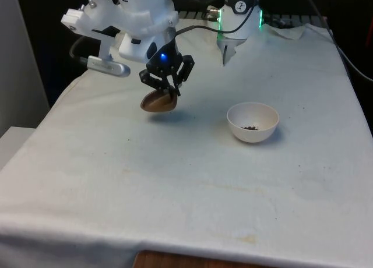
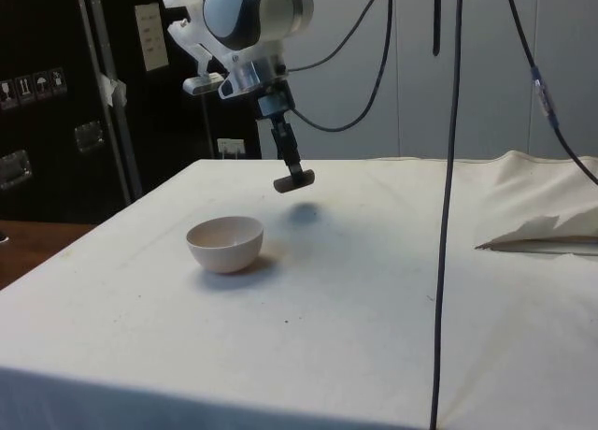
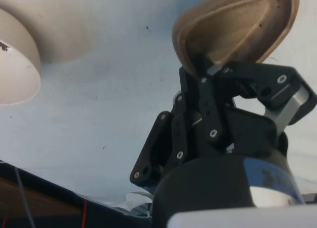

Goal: Pour the coffee beans from the cup into the bowl.

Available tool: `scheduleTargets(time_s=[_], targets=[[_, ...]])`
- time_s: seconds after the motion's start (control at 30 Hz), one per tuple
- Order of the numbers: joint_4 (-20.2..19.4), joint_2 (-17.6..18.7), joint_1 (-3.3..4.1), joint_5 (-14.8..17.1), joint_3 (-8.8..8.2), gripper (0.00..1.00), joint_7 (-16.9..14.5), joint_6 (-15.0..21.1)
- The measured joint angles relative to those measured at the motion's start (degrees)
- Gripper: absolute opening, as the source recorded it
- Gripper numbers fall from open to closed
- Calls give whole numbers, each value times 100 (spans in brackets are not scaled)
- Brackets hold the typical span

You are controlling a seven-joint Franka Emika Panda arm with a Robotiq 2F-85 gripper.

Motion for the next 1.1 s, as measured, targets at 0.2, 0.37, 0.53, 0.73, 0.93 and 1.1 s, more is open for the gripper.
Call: scheduleTargets(time_s=[0.2, 0.37, 0.53, 0.73, 0.93, 1.1], targets=[[-29, 29, -17, 80, 17, 1, -69, 103], [-86, 52, -17, 172, 40, 1, -126, 332], [-166, 52, -17, 229, 86, 1, -155, 596], [-275, 46, -17, 292, 126, 1, -195, 842], [-424, 6, -17, 338, 183, 1, -206, 1146], [-579, -57, -17, 378, 229, 1, -241, 1409]])
